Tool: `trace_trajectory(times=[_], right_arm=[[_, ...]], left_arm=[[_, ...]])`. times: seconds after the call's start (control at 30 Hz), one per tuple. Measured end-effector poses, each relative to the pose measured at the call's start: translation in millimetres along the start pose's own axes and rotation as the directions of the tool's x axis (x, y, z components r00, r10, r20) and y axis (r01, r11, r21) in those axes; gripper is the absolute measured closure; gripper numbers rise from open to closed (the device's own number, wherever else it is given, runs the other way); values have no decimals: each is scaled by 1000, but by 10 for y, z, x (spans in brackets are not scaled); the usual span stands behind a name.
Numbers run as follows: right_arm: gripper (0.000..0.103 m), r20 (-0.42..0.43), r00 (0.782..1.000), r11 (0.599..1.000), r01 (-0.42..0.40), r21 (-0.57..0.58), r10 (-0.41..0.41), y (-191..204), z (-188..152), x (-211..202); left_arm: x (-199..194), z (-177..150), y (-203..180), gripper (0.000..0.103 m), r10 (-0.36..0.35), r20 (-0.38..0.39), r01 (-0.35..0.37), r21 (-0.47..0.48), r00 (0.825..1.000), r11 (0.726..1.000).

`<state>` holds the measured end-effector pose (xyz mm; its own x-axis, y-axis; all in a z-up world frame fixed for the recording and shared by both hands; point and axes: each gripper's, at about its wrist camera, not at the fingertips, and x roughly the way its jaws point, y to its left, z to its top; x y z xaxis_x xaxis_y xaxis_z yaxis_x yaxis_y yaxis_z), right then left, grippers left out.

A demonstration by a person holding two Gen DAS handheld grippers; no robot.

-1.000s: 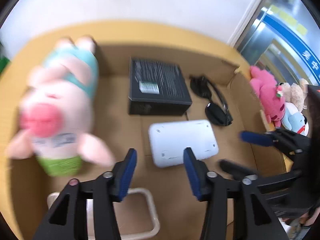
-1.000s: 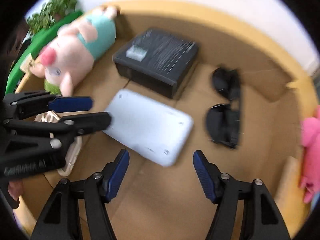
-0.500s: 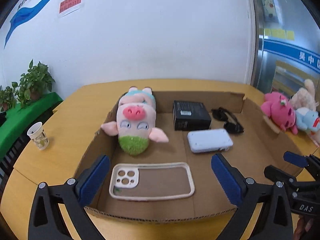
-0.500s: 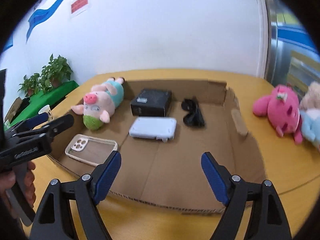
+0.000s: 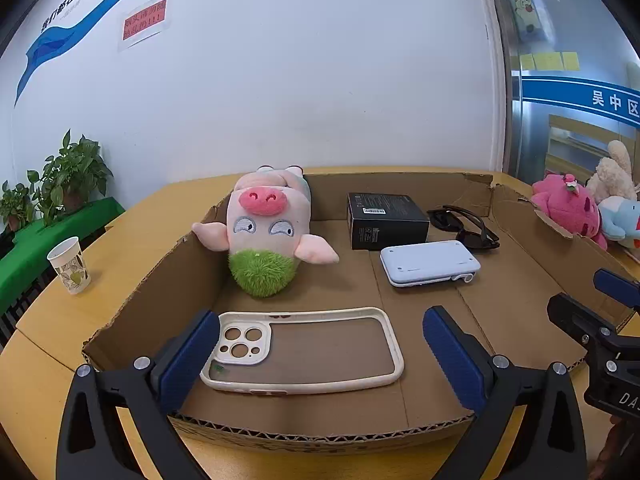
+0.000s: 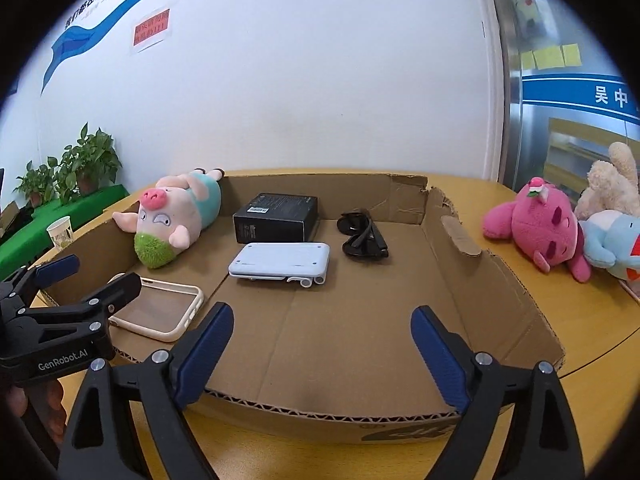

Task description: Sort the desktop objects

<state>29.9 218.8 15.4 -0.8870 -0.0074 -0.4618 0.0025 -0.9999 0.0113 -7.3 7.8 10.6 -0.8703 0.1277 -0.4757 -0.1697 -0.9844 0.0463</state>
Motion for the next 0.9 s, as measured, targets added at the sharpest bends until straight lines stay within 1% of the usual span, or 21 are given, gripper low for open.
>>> trace_trajectory(times=[0.07, 0.1, 0.13, 0.9], right_arm=[[8, -6, 1000, 1000, 7, 5, -7, -12, 12, 17], [1, -11, 1000, 1000, 16, 11, -16, -21, 14, 26], [0, -14, 1000, 1000, 20, 18, -20, -30, 18, 39], [0, -12, 1000, 1000, 17, 11, -17, -21, 6, 49]], left_arm=[[-3, 1, -2, 0, -3, -1, 3, 1, 1000, 1000], [-5, 0, -2, 0, -4, -3, 4, 3, 1000, 1000], [-9, 1, -2, 0, -5, -2, 5, 2, 1000, 1000], [5, -1, -4, 0, 3, -4, -3, -7, 1000, 1000]])
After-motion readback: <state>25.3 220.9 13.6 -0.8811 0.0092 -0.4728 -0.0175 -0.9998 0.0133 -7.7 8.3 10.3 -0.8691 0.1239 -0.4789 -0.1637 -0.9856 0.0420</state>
